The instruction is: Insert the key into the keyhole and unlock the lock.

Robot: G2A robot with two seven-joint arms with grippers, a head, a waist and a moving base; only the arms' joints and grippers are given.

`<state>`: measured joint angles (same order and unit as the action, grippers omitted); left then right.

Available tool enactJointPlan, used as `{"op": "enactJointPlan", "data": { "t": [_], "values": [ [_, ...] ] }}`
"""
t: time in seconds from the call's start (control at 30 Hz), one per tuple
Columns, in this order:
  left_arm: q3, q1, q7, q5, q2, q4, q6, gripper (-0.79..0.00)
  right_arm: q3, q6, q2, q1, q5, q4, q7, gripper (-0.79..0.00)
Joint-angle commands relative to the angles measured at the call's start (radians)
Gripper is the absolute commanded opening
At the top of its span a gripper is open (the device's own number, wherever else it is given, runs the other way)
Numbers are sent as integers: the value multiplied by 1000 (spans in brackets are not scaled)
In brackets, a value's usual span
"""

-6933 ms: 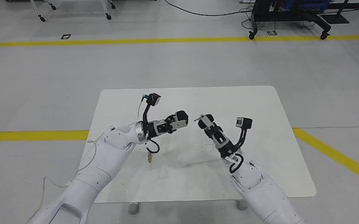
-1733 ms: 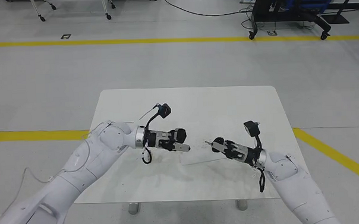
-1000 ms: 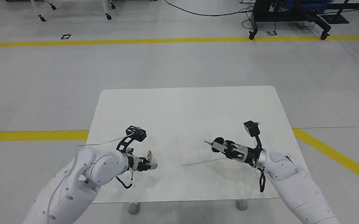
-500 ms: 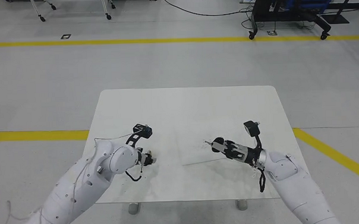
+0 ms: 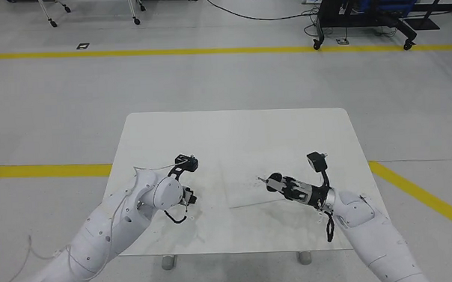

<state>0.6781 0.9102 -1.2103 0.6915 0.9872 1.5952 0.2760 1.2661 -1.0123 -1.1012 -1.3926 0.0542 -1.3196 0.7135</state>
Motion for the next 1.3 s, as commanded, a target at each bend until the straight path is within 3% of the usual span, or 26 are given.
{"op": "enactJointPlan", "data": {
  "t": [0.0, 0.53, 0.57, 0.6, 0.7, 0.83, 0.9, 1.0, 1.03, 1.27],
  "values": [
    [-5, -1, -2, 5, 4, -3, 1, -785, 0, 0, 0, 0, 0, 0, 0, -785],
    [19, 19, 3, 34, 16, -7, -15, -785, 0, 0, 0, 0, 0, 0, 0, -785],
    [21, 21, 3, 35, 16, -6, -16, -606, 0, 0, 0, 0, 0, 0, 0, -785],
    [23, 22, 4, 37, 17, -6, -17, -517, 0, 0, 0, 0, 0, 0, 0, -785],
    [29, 26, 4, 41, 18, -6, -19, -416, 0, 0, 0, 0, 0, 0, 0, -785],
    [40, 31, 3, 44, 19, -3, -22, -431, 0, 0, 0, 0, 0, 0, 0, -785],
    [44, 34, 0, 48, 20, 1, -25, -486, 0, 0, 0, 0, 0, 0, 0, -785],
    [50, 38, 2, 57, 21, 9, -26, -727, 0, 0, 0, 0, 0, 0, 0, -785],
    [52, 39, 4, 60, 21, 12, -27, -773, 0, 0, 0, 0, 0, 0, 0, -785],
    [56, 45, 15, 71, 28, -12, -39, -785, 0, 0, 0, 0, 0, 0, 0, -785]
  ]
}}
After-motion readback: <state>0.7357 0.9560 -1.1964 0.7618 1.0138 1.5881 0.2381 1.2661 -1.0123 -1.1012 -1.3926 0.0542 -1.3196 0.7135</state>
